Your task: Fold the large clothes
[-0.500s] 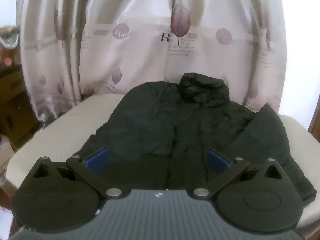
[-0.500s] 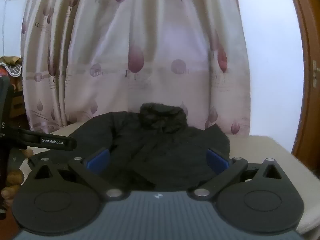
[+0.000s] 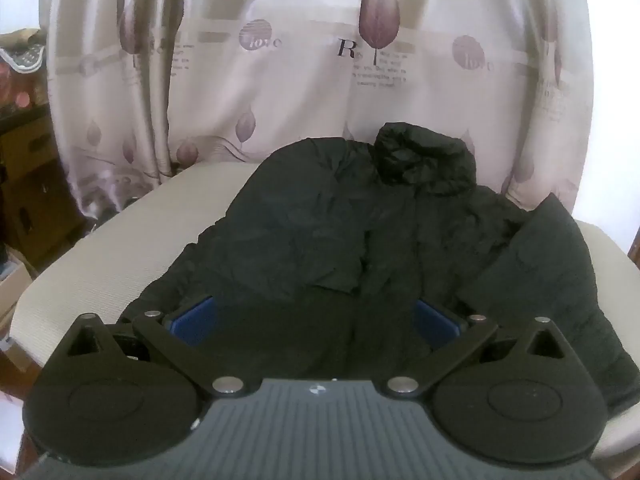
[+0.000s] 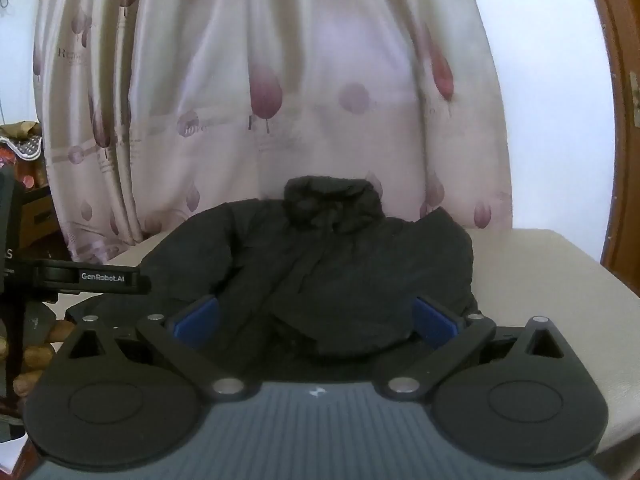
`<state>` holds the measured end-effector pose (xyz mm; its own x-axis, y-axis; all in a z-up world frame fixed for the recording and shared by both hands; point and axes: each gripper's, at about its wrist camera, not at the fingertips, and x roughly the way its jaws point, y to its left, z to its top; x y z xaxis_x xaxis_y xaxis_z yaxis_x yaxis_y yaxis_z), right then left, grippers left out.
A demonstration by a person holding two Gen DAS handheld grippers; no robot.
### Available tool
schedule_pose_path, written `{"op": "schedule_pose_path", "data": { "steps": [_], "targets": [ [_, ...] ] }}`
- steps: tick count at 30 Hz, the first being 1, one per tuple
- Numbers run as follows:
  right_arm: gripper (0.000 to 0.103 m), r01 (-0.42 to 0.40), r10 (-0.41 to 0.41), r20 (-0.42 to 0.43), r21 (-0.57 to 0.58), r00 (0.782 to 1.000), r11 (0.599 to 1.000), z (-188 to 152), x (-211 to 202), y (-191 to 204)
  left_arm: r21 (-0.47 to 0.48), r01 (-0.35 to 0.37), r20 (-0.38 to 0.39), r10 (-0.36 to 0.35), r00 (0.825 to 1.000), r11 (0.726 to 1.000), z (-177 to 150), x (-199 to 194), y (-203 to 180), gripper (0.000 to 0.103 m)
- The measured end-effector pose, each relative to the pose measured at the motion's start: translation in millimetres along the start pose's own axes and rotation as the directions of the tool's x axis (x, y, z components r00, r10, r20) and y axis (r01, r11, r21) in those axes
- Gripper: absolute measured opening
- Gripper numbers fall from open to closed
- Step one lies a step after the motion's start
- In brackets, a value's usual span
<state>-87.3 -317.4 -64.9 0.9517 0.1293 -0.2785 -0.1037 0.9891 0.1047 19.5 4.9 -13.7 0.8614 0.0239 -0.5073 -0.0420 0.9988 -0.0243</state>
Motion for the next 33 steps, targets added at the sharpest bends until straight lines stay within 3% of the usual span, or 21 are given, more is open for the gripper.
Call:
{"op": "schedule_pose_path", "data": {
  "steps": [17,24,30,33],
  "targets": [
    [0.103,-0.042,0.042,-0.077,0.005,0.996,0.999,-11,23,-7,-0.001,-0.019,-0.054,0.019,0.998,1.000,-13,20,10,0.103],
    [0.103,-0.062,0.063,-0.103,0.019,0.993,0.998,-17,30,-9,-0.160,-0.042,-0.078,0.030,0.997,0.986,-29,17,64,0.103],
    [0.103,-0.082,0.085,-0.127,0.022,0.988,0.996,-20,34,-8,-0.290,-0.103,-0.137,0.065,0.988,0.952,-39,30,110,0.103],
    [0.103,-0.085,0.087,-0.135,0.019,0.987,0.996,-21,36,-6,-0.321,-0.089,-0.138,0.046,0.989,0.943,-38,35,119,0.103]
  ]
}}
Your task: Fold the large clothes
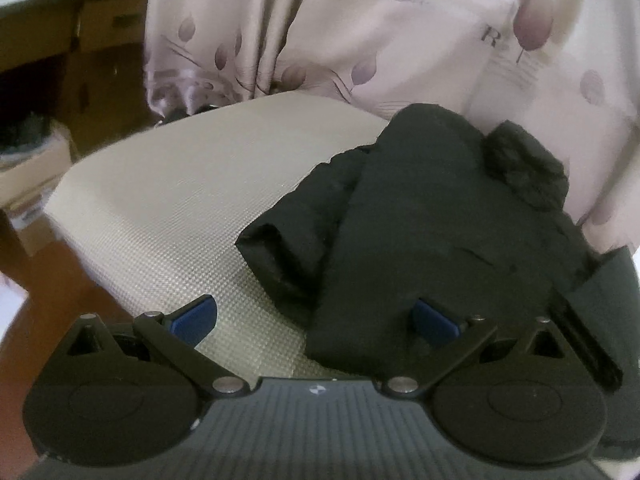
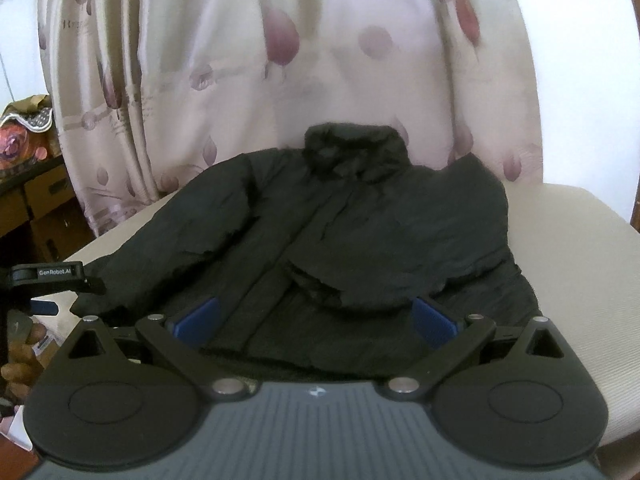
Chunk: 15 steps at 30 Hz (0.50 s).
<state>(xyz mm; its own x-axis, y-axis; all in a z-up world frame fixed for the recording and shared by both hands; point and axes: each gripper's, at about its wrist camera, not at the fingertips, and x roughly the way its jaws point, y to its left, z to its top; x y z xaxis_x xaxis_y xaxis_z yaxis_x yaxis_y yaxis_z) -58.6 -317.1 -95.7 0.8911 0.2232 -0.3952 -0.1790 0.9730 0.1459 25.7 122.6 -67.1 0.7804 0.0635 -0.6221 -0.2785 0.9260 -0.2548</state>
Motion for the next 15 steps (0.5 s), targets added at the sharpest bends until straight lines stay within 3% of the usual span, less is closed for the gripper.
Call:
{"op": "schedule_pose_path", "data": {
  "steps": [4,6,8,11,15],
  "targets": [
    [0.103,-0.001,0.001,-0.015,0.007,1.000,1.000,-1,4,0,0.046,0.027,-0.003,-0.027,1.000,0.999,0,3,-1,0.101],
    [0.103,-0.003,0.003,-0.022,0.011,1.000,1.000,-2,5,-1,0.067,0.041,-0.018,-0.040,0.999,0.997,-1,6,-5,0.092],
    [0.103,-0.003,0.003,-0.027,0.013,1.000,1.000,-2,6,-1,0.090,0.077,-0.042,-0.074,0.996,0.993,-1,7,-9,0.057],
    [0.103,0.000,0.000,-0.031,0.013,1.000,1.000,-2,8,-1,0.091,0.091,-0.068,-0.085,0.994,0.992,2,3,-12,0.029],
    [0.103,-0.002,0.003,-0.039,0.013,0.999,1.000,-2,10,-2,0.111,0.080,-0.037,-0.077,0.996,0.991,9,-9,-11,0.014]
  ]
}}
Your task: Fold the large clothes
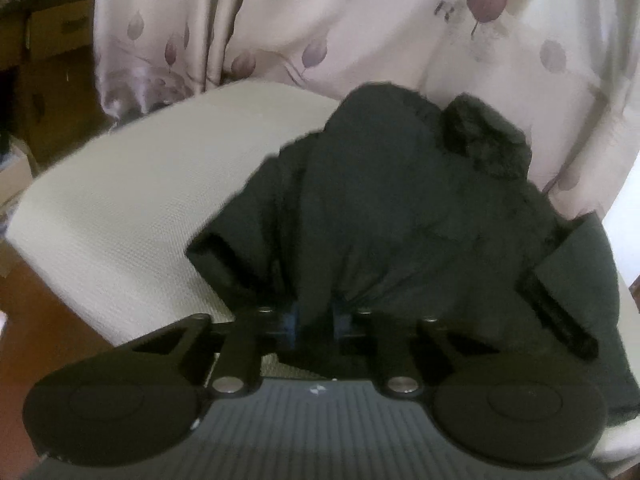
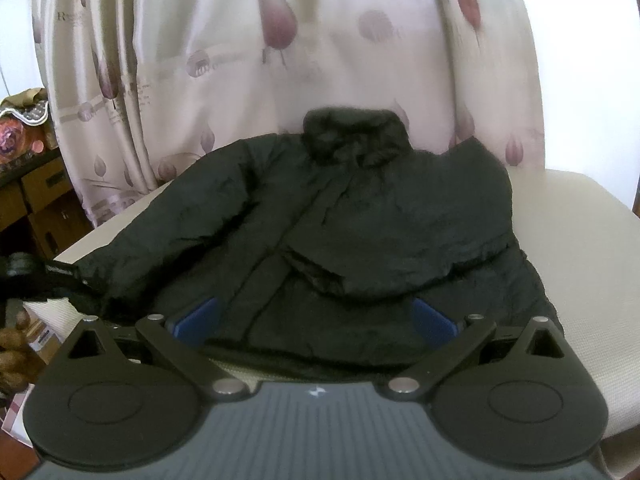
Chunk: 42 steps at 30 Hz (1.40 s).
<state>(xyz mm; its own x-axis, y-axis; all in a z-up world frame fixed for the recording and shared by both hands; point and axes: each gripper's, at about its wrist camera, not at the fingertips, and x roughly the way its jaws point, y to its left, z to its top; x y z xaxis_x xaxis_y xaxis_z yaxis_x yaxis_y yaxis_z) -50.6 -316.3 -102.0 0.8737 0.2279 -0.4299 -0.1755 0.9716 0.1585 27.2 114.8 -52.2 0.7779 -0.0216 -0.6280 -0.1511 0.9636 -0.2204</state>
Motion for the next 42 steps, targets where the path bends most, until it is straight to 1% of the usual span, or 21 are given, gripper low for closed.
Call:
{"op": "schedule_pose_path", "data": {
  "steps": [3,5,7,10,11,13,16,18,19,21,22,23,24,25,28,29,32,35,36,38,42],
  "targets": [
    [0.103,-0.002,0.002,-0.008,0.001,1.000,1.000,0,2,-1,0.001,-0.059,0.081,0.059,0.995,0.998,23,-17,3,0.012],
    [0.103,-0.004,0.004,-0.009,0.001,1.000,1.000,-1,3,-1,-0.020,-0.102,0.153,0.104,0.983,0.995,44,-30,10,0.012],
    [0.103,-0.005,0.005,-0.011,0.002,1.000,1.000,-1,4,-2,-0.037,-0.171,0.225,0.175,0.959,0.985,66,-40,18,0.012],
    [0.103,-0.008,0.008,-0.016,0.007,1.000,1.000,-2,5,-2,-0.046,-0.284,0.304,0.284,0.909,0.958,95,-46,26,0.012],
    [0.103,-0.009,0.009,-0.018,0.009,1.000,1.000,-3,5,-2,-0.048,-0.311,0.315,0.310,0.897,0.949,102,-45,30,0.012],
    [0.103,-0.012,0.013,-0.022,0.014,1.000,1.000,-4,6,-3,-0.045,-0.345,0.318,0.341,0.885,0.938,124,-34,34,0.012],
    [0.103,-0.014,0.015,-0.028,0.020,0.999,1.000,-6,8,-3,-0.013,-0.450,0.353,0.425,0.833,0.893,130,-10,36,0.012],
    [0.103,-0.016,0.016,-0.032,0.023,0.999,1.000,-6,8,-3,0.007,-0.494,0.347,0.461,0.817,0.869,135,13,45,0.012],
    [0.103,-0.016,0.017,-0.033,0.024,0.999,1.000,-6,7,-3,0.015,-0.503,0.330,0.470,0.818,0.864,134,24,47,0.013],
    [0.103,-0.012,0.013,-0.034,0.023,0.999,1.000,-6,7,-3,0.021,-0.511,0.312,0.480,0.820,0.859,129,39,55,0.022],
    [0.103,-0.010,0.010,-0.033,0.024,0.999,1.000,-6,7,-3,0.027,-0.521,0.318,0.486,0.814,0.853,124,46,55,0.032],
    [0.103,-0.007,0.008,-0.033,0.026,0.999,1.000,-5,7,-4,0.026,-0.528,0.322,0.493,0.808,0.849,114,45,59,0.052],
    [0.103,-0.006,0.007,-0.034,0.028,0.999,1.000,-6,7,-5,0.024,-0.535,0.320,0.500,0.804,0.845,110,45,60,0.064],
    [0.103,-0.003,0.004,-0.035,0.030,0.999,1.000,-5,7,-6,0.014,-0.536,0.335,0.501,0.798,0.844,104,42,59,0.084],
    [0.103,0.009,-0.008,-0.035,0.020,0.999,1.000,-4,9,-9,0.027,-0.537,0.439,0.473,0.764,0.843,85,25,47,0.101],
    [0.103,0.017,-0.017,-0.034,0.008,0.999,1.000,-2,10,-9,0.052,-0.526,0.456,0.448,0.769,0.849,79,18,40,0.103],
    [0.103,0.036,-0.037,-0.011,-0.043,0.999,0.998,7,13,-10,0.099,-0.455,0.442,0.371,0.817,0.885,64,4,27,0.103],
    [0.103,0.063,-0.062,0.013,-0.107,0.998,0.992,14,20,-9,0.078,-0.342,0.350,0.296,0.889,0.936,52,-1,24,0.103],
    [0.103,0.069,-0.067,0.015,-0.124,0.998,0.990,15,24,-9,0.066,-0.309,0.326,0.272,0.905,0.949,47,-2,23,0.103],
    [0.103,0.077,-0.076,0.010,-0.163,0.997,0.984,16,35,-8,0.052,-0.263,0.302,0.235,0.924,0.963,37,-7,18,0.103],
    [0.103,0.065,-0.069,-0.009,-0.220,0.998,0.973,14,59,-3,0.072,-0.164,0.259,0.140,0.956,0.984,11,-21,1,0.103]
  ]
}}
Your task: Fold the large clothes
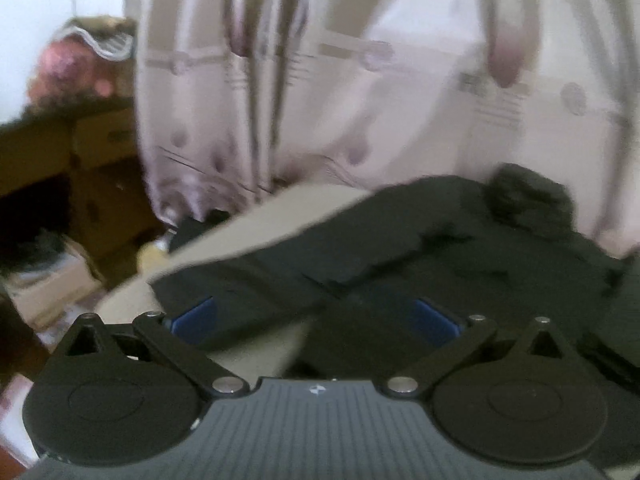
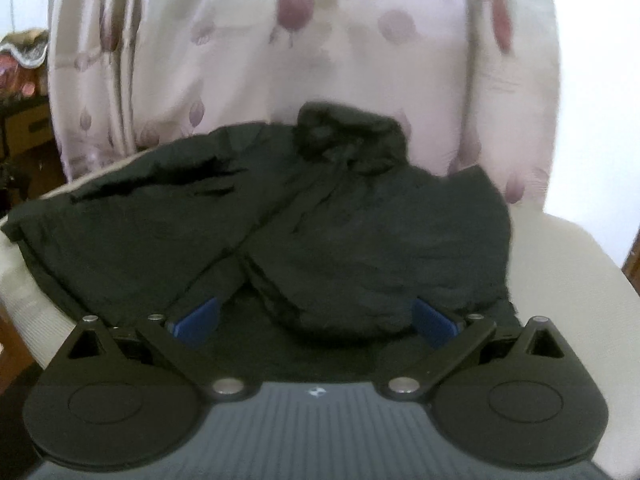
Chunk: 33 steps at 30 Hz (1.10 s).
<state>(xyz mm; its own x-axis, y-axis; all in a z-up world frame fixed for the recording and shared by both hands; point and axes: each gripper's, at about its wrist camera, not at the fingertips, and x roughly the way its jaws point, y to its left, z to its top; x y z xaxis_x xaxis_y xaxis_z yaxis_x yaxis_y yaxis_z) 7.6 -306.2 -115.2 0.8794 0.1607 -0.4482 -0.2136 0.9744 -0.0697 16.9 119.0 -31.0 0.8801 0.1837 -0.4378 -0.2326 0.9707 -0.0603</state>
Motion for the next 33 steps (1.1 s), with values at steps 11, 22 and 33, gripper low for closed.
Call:
{"op": "schedule_pose_path", "data": {
  "steps": [11,22,33],
  "targets": [
    [0.029,0.103,-0.127,-0.093,-0.230,0.988,0.968,12,69,0,-0.034,0.132,-0.125,-0.135,0.983,0.991,-30,-24,-34,0.103],
    [0.019,0.437,-0.461,0.031,0.267,0.887,0.859,27,-41,-217,-0.067,0.088,-0.159,-0.097,0.982,0.994,-30,-15,-29,0.103],
    [0.020,0.379,-0.407,-0.195,0.812,0.893,0.444,-106,-67,-370,-0.005,0.069,-0.124,-0.070,0.990,0.998,-31,-18,-42,0.103]
  ]
}}
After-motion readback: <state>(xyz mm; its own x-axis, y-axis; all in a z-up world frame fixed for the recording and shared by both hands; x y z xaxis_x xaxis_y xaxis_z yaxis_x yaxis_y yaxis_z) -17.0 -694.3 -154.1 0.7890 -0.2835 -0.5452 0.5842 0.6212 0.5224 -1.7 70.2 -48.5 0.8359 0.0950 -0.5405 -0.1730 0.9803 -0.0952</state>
